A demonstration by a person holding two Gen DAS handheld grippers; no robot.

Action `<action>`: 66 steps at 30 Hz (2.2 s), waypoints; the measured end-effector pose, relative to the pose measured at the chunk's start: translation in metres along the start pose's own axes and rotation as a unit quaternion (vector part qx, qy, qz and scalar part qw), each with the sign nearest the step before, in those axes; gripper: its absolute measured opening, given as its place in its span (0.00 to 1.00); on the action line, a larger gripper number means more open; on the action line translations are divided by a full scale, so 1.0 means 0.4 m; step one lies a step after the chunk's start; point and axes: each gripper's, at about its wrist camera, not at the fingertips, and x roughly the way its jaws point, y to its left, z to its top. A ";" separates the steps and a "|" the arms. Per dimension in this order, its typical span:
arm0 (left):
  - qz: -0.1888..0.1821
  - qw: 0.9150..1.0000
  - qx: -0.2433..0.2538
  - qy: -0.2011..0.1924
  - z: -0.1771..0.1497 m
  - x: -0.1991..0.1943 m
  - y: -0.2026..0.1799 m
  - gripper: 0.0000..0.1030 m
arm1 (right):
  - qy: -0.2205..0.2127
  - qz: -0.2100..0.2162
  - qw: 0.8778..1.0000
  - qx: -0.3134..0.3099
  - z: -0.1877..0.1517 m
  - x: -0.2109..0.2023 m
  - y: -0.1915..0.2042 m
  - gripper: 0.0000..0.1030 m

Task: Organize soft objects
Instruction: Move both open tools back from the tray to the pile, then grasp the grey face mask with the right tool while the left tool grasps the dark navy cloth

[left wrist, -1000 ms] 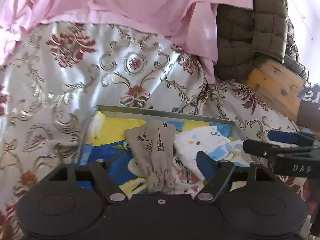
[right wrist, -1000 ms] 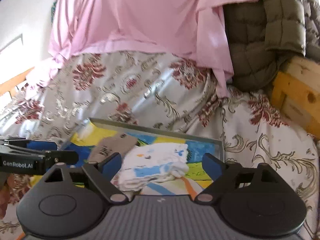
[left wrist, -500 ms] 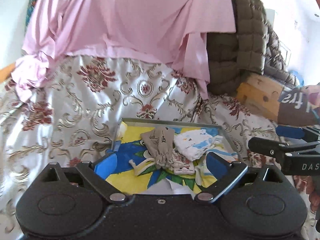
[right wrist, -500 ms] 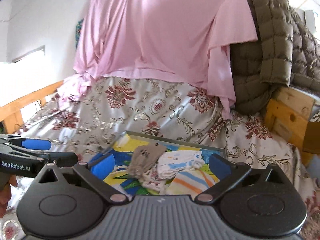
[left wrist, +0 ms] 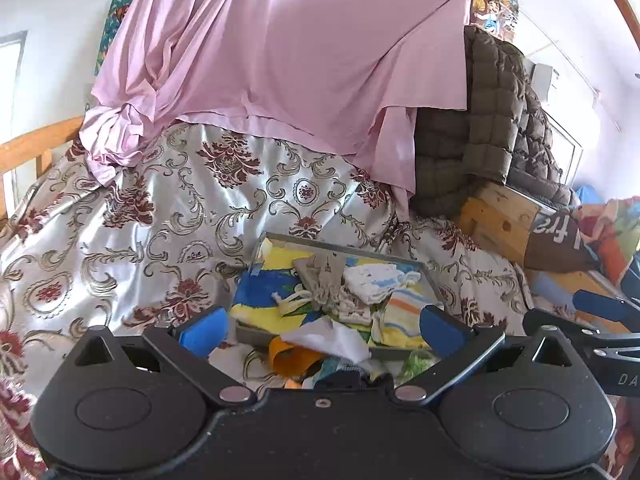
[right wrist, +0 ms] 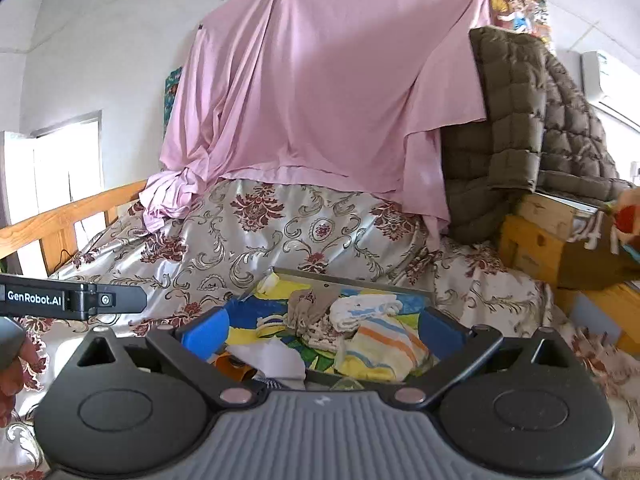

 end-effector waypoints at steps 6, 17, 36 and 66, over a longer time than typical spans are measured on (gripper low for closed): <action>0.006 0.999 0.032 0.010 -0.061 -0.021 -0.004 0.99 | -0.008 -0.024 1.000 -0.014 -0.073 -0.038 0.032 1.00; 0.015 0.995 0.067 0.070 -0.195 0.035 0.023 0.99 | 0.032 -0.024 0.999 -0.005 -0.248 0.015 0.050 1.00; 0.044 0.989 0.079 0.118 -0.272 0.094 0.045 0.99 | 0.092 0.011 0.993 -0.076 -0.311 0.074 0.121 1.00; 0.029 0.989 0.091 0.116 -0.202 0.198 0.003 0.99 | 0.092 0.033 0.984 -0.147 -0.339 0.171 0.102 0.99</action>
